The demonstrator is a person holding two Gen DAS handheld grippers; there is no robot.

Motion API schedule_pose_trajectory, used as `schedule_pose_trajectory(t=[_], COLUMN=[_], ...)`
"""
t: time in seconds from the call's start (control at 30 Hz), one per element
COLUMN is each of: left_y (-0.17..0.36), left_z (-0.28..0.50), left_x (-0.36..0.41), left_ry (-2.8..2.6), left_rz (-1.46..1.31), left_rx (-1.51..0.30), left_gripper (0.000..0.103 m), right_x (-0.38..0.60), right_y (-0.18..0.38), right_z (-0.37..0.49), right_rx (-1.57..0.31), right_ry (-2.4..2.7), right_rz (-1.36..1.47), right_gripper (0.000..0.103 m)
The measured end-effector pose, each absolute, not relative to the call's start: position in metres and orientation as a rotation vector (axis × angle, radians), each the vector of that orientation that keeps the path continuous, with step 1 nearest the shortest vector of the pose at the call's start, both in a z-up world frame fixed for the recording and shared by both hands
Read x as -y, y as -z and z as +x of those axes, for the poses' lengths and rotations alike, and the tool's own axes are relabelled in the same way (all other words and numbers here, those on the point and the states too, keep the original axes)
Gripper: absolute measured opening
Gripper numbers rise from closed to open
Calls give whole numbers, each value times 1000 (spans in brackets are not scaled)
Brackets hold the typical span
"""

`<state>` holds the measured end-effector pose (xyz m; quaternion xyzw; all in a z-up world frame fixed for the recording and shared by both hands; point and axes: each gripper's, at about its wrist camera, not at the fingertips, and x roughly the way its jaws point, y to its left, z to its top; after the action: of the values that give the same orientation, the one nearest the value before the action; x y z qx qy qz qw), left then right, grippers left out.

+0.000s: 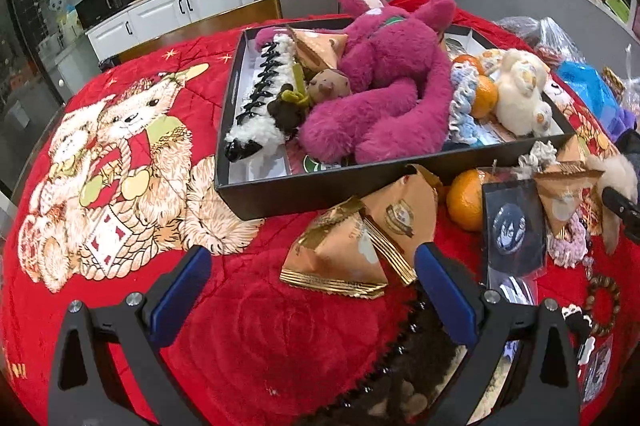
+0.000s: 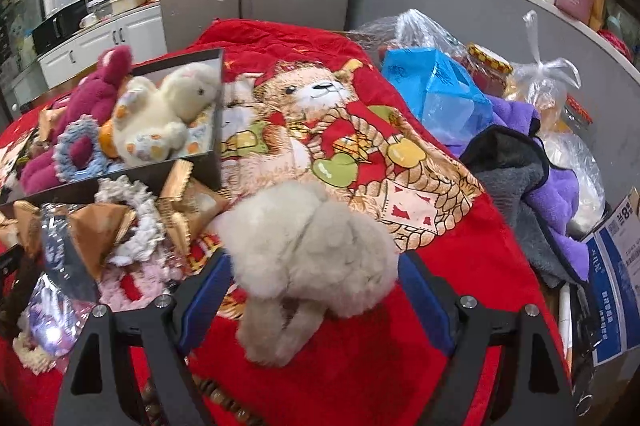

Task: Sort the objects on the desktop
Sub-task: 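Grasp the beige fluffy plush with the right tool while the left tool grasps a gold-wrapped candy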

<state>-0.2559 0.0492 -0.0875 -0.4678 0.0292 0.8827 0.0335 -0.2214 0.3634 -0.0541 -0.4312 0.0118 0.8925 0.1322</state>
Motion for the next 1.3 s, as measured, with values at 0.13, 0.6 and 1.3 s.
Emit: schedule_pose_trajectory(t=[0.13,0.6,1.3], left_y=[94,98,44], left_z=[-258,-253,-213], left_x=[-45,-35,-40], left_ry=[-2696,-2725,-2828], left_rz=[-1433,-1447,-1240], left_rx=[-25,-13,-7], left_gripper=[103,44,43], right_x=[-371,-361,-303], right_y=[60,66,19], right_z=[-223,-220,-190], right_rx=[-102,-160,-57], right_ry=[-2574,-2628,-2896], right_rz=[-1241,-1258,-1097], right_gripper=[86,19,18])
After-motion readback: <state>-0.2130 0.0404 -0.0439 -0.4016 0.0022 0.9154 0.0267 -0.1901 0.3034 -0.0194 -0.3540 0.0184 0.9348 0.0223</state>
